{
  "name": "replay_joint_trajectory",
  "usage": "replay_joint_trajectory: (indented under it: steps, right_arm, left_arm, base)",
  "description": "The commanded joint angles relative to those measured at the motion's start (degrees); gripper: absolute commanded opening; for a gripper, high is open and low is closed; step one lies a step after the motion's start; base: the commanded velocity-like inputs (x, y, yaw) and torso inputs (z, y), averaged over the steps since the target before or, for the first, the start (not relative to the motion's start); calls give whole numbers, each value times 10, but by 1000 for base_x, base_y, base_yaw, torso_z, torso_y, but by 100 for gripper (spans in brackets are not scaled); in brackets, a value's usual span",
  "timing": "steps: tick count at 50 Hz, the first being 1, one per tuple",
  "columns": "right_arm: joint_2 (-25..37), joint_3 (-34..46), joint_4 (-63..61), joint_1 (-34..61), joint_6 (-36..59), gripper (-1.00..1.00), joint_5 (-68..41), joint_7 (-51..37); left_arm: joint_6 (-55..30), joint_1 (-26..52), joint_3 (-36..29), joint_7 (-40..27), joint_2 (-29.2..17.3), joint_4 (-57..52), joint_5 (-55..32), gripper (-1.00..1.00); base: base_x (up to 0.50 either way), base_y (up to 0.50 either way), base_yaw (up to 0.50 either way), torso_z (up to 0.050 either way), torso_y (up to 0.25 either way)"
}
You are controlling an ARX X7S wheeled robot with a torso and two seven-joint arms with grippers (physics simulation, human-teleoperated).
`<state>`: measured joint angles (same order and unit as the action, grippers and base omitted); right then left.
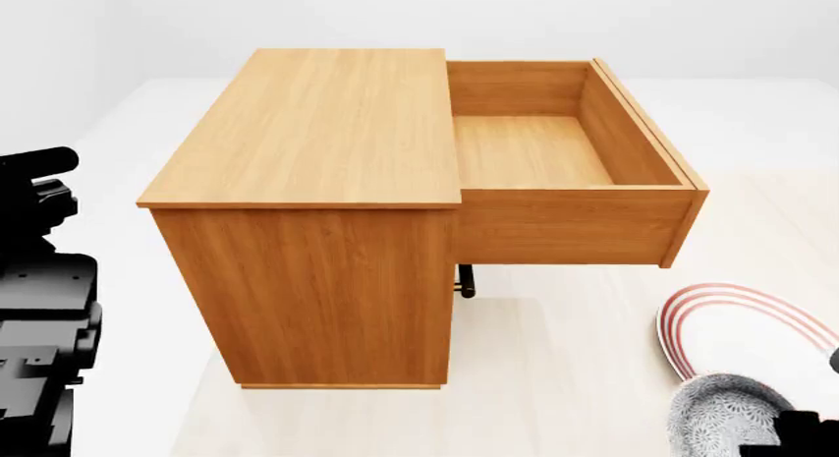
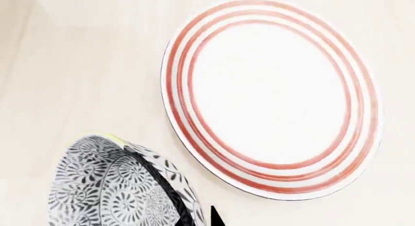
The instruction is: Open the top drawer of the cabinet and put the bowl in it.
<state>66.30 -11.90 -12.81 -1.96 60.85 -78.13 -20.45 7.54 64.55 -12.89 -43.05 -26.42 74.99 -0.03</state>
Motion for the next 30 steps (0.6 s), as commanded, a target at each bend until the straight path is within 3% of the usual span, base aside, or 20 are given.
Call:
replay_joint_trajectory:
  steps: [1, 8, 12, 20, 30]
  right_arm:
    - [21, -77, -4, 3, 9, -100, -54, -68]
    - [44, -61, 33, 81, 12, -100, -99, -125]
    - [50, -11, 61, 178, 2, -100, -115, -175]
    - [10, 95, 123, 382, 1, -100, -79, -265]
    - [-70, 212, 198, 605, 28, -100, 31, -302]
  left_arm:
    - [0, 1, 1, 0, 0, 0, 0, 100]
    - [0, 4, 1, 1, -1, 0, 0, 100]
    - [0, 3, 2, 1, -2, 0, -1, 100]
    - [1, 3, 6, 4, -4, 0, -1, 100]
    - [1, 0, 10, 5, -6, 0, -1, 100]
  base:
    - [0, 0, 0, 0, 0]
    - [0, 0, 0, 0, 0]
    - [0, 0, 0, 0, 0]
    - [0, 0, 0, 0, 0]
    - [0, 0, 0, 0, 0]
